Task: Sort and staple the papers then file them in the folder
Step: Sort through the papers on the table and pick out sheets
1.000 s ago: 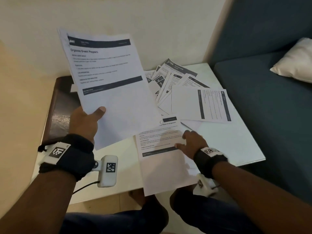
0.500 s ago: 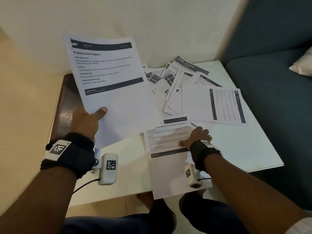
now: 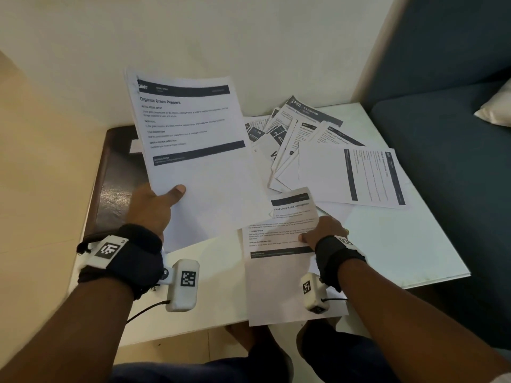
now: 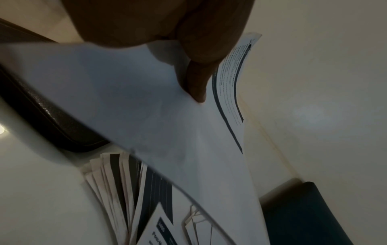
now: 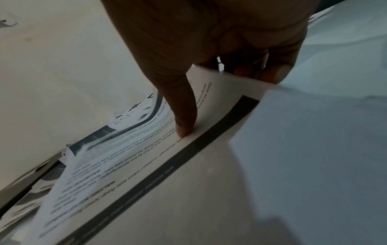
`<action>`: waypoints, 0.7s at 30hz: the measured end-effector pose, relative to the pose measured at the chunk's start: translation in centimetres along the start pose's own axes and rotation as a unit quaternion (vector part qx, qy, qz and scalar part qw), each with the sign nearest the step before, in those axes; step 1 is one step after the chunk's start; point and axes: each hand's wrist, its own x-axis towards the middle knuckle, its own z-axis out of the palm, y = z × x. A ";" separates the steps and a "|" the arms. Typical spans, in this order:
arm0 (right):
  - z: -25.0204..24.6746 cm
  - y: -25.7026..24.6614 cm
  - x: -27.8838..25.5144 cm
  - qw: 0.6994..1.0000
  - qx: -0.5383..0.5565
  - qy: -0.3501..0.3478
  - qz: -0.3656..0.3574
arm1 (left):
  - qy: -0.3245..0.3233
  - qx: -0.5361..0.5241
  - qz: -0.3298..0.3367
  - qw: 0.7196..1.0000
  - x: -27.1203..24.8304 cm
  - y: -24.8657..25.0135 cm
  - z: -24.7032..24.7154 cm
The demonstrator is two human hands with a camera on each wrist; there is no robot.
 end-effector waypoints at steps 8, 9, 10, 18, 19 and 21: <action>-6.4 -0.2 -2.3 0.967 0.210 0.046 -0.135 | -0.068 -0.032 -0.023 0.997 -0.3 -0.2 0.8; -7.6 -0.3 -2.7 0.959 0.237 0.062 -0.146 | -0.076 -0.042 -0.024 0.996 -0.4 -0.2 1.0; -9.0 -0.3 -3.2 0.950 0.263 0.074 -0.152 | -0.089 -0.053 -0.023 0.994 -0.6 0.0 1.3; -14.8 -0.9 -7.2 0.850 0.502 0.037 -0.159 | -0.211 -0.067 -0.036 0.975 -2.1 0.4 3.3; -14.9 -1.0 -7.6 0.842 0.513 0.026 -0.162 | -0.217 -0.063 -0.032 0.974 -2.1 0.5 3.5; -14.9 -1.1 -7.9 0.834 0.527 0.014 -0.162 | -0.229 -0.056 -0.020 0.971 -2.2 0.4 3.8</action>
